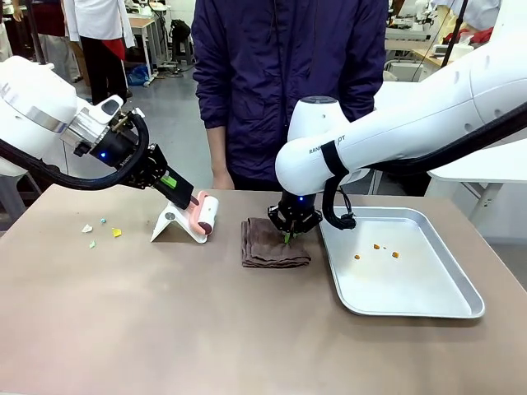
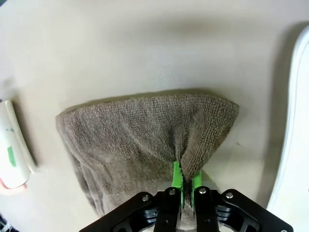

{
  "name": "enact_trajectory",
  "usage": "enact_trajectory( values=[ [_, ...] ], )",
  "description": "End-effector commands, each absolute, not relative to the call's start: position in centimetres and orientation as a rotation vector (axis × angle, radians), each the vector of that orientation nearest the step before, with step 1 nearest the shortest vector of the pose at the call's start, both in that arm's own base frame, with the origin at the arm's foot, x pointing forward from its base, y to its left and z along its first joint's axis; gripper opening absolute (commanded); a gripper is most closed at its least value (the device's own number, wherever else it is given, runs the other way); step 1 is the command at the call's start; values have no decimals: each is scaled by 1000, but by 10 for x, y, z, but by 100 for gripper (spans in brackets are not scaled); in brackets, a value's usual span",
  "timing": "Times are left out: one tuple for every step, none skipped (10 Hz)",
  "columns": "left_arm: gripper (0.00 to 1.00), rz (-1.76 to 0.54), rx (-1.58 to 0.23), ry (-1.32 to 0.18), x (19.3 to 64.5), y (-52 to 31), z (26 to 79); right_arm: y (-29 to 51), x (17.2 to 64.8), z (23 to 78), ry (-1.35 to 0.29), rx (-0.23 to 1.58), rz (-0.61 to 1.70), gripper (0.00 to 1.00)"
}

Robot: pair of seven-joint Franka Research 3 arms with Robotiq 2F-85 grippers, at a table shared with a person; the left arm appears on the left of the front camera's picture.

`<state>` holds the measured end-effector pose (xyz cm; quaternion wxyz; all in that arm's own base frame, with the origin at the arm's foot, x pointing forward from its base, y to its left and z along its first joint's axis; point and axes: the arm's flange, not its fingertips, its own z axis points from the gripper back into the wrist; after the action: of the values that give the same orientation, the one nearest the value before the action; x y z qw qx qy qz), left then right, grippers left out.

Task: Clean the surface of the table.
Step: Hold the Lint Roller with your left hand and the towel with your right hand.

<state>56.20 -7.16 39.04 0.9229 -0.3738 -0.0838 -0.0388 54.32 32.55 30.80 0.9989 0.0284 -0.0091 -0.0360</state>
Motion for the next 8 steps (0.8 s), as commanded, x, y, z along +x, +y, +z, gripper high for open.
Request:
enact_trajectory(
  values=[
    [0, -89, -781, -199, 563, -74, 390, 323, 545, 297, 5, 56, -78, 0],
    [0, -89, -789, -208, 562, -74, 391, 322, 545, 298, 2, 58, -82, 0],
    [0, -87, -811, -226, 560, -73, 393, 318, 545, 301, -11, 66, -90, 0],
    [0, -84, -830, -267, 555, -73, 398, 308, 543, 307, -32, 111, -110, 0],
    [0, -94, -866, -296, 549, -71, 405, 297, 535, 316, -55, 218, -108, 0],
    [0, -112, -907, -315, 541, -68, 413, 286, 517, 330, -82, 331, -141, 0],
    [0, -144, -976, -308, 530, -62, 424, 275, 495, 344, -81, 455, -128, 0],
    [0, -211, -1036, -258, 515, -50, 437, 261, 471, 358, -70, 557, -86, 0]
  ],
)
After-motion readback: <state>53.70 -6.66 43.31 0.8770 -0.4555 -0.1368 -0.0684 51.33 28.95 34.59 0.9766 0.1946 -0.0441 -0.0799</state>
